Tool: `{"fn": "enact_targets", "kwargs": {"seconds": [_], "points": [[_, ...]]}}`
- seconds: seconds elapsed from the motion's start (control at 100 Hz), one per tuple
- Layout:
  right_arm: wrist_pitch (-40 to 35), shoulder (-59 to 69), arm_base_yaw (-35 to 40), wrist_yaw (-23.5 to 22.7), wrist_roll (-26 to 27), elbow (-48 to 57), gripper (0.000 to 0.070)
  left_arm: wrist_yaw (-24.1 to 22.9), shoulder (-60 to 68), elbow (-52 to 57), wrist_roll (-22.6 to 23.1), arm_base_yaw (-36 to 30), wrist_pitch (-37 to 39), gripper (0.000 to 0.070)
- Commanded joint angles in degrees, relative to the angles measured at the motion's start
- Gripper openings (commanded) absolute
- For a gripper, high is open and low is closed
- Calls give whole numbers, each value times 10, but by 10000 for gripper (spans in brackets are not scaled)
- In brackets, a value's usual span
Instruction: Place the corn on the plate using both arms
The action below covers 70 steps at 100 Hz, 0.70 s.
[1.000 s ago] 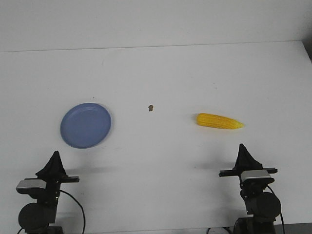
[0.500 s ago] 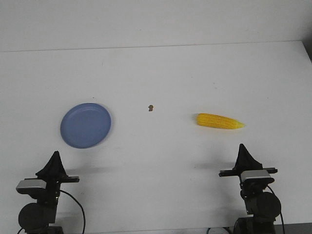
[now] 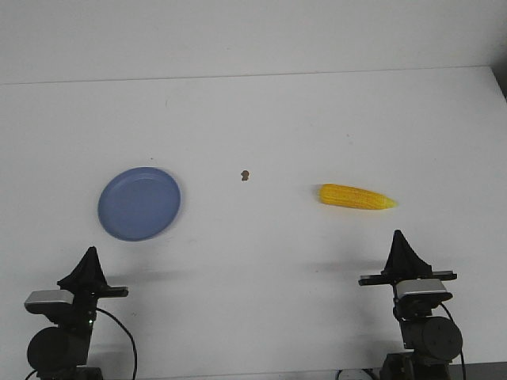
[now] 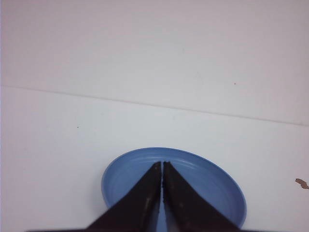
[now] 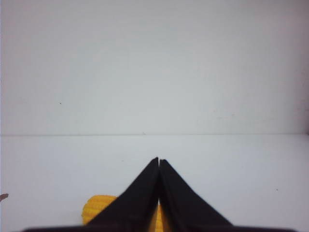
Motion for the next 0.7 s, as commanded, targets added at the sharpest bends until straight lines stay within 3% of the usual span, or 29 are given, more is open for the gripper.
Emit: {"fn": "enact_targets", "kwargs": {"seconds": [0.0, 0.39, 0.56, 0.69], "points": [[-22, 2, 0, 0, 0, 42, 0, 0, 6, 41, -3, 0, -16, 13], [-351, 198, 0, 0, -5, 348, 0, -1, 234, 336, -18, 0, -282, 13], [-479, 306, 0, 0, -5, 465, 0, 0, 327, 433, -18, 0, -340, 13], [-526, 363, 0, 0, -5, 518, 0, 15, 375, 471, -16, 0, -385, 13]]}}
